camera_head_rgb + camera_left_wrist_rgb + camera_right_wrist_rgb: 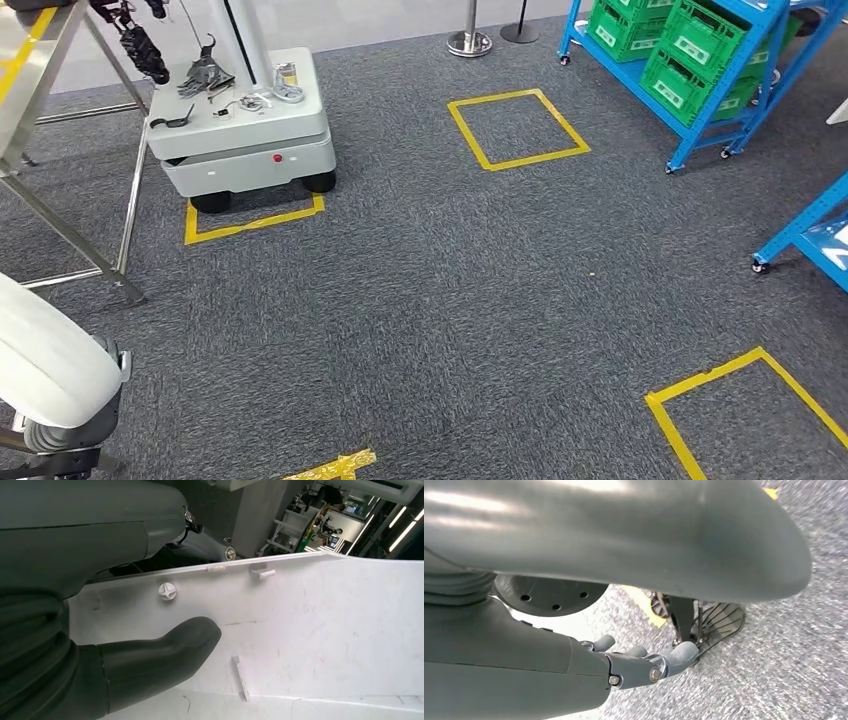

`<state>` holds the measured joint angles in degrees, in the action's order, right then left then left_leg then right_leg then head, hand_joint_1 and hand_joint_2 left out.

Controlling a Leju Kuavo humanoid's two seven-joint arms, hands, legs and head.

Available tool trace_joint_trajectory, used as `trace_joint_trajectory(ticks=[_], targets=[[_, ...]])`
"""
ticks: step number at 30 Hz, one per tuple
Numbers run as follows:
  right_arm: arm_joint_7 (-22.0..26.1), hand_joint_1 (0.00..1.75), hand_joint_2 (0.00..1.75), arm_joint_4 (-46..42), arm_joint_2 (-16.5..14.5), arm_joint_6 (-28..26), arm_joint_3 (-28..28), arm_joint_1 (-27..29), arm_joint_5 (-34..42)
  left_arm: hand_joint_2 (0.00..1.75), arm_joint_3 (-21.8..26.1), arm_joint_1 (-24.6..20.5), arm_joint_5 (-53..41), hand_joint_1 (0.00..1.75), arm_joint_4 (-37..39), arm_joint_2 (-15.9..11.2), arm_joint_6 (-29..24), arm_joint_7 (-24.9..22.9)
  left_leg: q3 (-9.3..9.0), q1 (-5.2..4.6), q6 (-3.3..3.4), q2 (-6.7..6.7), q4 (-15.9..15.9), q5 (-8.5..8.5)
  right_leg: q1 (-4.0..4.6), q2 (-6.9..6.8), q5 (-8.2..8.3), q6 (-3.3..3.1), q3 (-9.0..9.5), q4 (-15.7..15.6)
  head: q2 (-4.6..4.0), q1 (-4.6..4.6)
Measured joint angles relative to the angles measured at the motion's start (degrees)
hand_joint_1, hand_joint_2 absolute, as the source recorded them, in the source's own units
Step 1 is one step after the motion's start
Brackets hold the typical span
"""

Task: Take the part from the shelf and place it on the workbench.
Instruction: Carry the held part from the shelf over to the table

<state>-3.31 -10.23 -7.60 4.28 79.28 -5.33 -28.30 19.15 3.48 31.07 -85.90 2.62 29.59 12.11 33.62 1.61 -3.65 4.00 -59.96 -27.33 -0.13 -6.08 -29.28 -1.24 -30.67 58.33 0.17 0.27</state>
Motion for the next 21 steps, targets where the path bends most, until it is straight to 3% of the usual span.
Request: trace_joint_trajectory(ticks=[1,3,4,6,8,9,10,11,12,14,15,16,18,19,21], targets=[[-0.33,0.0,0.0,-0.03,0.17,-0.43,-0.02,0.05,-0.31,1.75,-0.43,0.1,0.04,1.75,0.12,-0.36,-0.09,0.15,-0.38,-0.12,0.51,0.48,0.76,0.05,0.07,-0.52,-0.26,0.39,0.09,0.24,0.0,0.06],[-0.77,0.0,0.0,-0.04,0.3,-0.8,-0.07,0.08,-0.84,1.75,-1.01,0.42,0.21,1.75,0.44,-1.13,-0.15,0.68,-0.07,-0.4,1.66,-0.83,0.52,0.2,-0.03,-1.66,-0.39,1.01,0.38,0.2,0.0,0.17],[-0.87,0.0,0.0,-0.04,0.31,-0.83,-0.07,0.1,-0.94,1.75,-1.17,0.55,0.38,1.75,0.56,-1.48,-0.19,1.0,0.07,-0.4,2.03,-1.5,0.57,0.34,-0.24,-1.35,-0.68,1.37,0.44,0.41,0.0,0.2],[-0.84,0.0,0.0,-0.03,0.35,-0.77,-0.07,0.22,-0.76,1.75,-1.62,0.62,0.77,1.75,0.78,-1.96,-0.32,1.49,0.3,-0.27,2.7,-2.93,0.72,0.69,-0.55,1.47,-2.94,1.88,-0.76,3.49,0.0,0.29],[-0.7,0.0,0.0,-0.02,0.38,-0.55,-0.07,0.47,-0.53,1.75,-2.33,0.64,0.99,1.75,0.94,-2.23,-0.64,1.74,0.66,-0.36,3.19,-4.44,0.75,0.99,-0.66,4.83,-6.73,1.9,-4.31,10.89,-0.01,0.42],[-0.59,0.0,0.0,-0.02,0.38,-0.31,-0.07,0.59,-0.54,1.75,-2.68,0.71,1.0,1.75,1.0,-2.34,-0.88,1.77,0.83,-0.5,3.37,-5.26,0.74,1.12,-0.6,5.54,-8.16,1.78,-6.32,14.7,-0.01,0.46],[-0.48,0.0,0.0,-0.02,0.38,-0.03,-0.07,0.69,-0.58,1.75,-2.96,0.85,0.97,1.75,1.04,-2.4,-1.13,1.77,0.96,-0.66,3.47,-6.12,0.72,1.22,-0.49,5.85,-8.45,1.56,-7.67,16.93,-0.01,0.48],[-0.34,0.0,0.0,-0.02,0.38,0.32,-0.07,0.75,-0.63,1.75,-3.16,1.02,0.93,1.75,1.05,-2.5,-1.32,1.77,1.04,-0.77,3.51,-7.01,0.71,1.31,-0.34,6.05,-7.56,1.25,-8.01,16.97,-0.01,0.49],[-0.15,0.0,0.0,-0.02,0.37,0.82,-0.08,0.78,-0.78,1.75,-3.35,1.18,0.9,1.75,1.04,-2.67,-1.52,1.79,1.07,-0.84,3.5,-7.89,0.71,1.41,-0.16,6.37,-5.71,0.87,-7.3,14.86,-0.01,0.5],[0.32,0.0,0.0,-0.02,0.36,2.39,-0.31,0.77,-1.47,1.75,-3.73,1.61,0.97,1.75,0.78,-3.23,-1.94,1.94,1.11,-0.9,3.26,-9.54,0.66,1.58,0.19,8.57,-1.34,0.11,-3.75,6.65,-0.01,0.49],[0.65,0.0,0.0,-0.02,0.35,3.44,-0.6,0.75,-2.05,1.75,-3.93,1.89,1.09,1.75,0.57,-3.61,-2.2,2.11,1.18,-0.92,3.03,-10.23,0.67,1.68,0.33,9.58,-0.06,-0.11,-2.31,3.34,-0.01,0.49],[0.94,0.0,0.0,-0.01,0.31,4.47,-1.01,0.7,-2.67,1.75,-4.06,2.25,1.26,1.75,0.32,-3.95,-2.42,2.3,1.31,-0.89,2.74,-10.84,0.71,1.8,0.47,10.23,0.49,-0.25,-1.46,1.38,0.0,0.49],[1.78,0.0,0.0,0.03,0.12,6.54,-2.02,0.52,-3.91,1.75,-4.16,3.2,1.66,1.75,-0.17,-4.8,-2.68,2.7,1.65,-0.8,1.99,-12.08,1.01,2.16,0.62,9.32,0.64,-0.54,-1.2,0.62,0.0,0.48],[2.39,0.0,0.0,0.05,-0.04,7.63,-2.57,0.42,-4.47,1.75,-4.16,3.75,1.83,1.75,-0.42,-5.25,-2.72,2.84,1.88,-0.78,1.75,-11.81,0.93,2.15,0.56,8.54,0.89,-0.8,-1.09,0.29,0.0,0.47],[3.78,0.0,0.0,0.08,-0.25,9.62,-3.63,0.39,-5.32,1.75,-4.17,4.39,1.98,1.75,-0.85,-6.04,-2.74,2.96,3.16,-0.97,1.4,-8.87,-1.22,0.34,0.39,6.98,1.45,-1.46,-0.88,-0.52,0.0,0.29]])
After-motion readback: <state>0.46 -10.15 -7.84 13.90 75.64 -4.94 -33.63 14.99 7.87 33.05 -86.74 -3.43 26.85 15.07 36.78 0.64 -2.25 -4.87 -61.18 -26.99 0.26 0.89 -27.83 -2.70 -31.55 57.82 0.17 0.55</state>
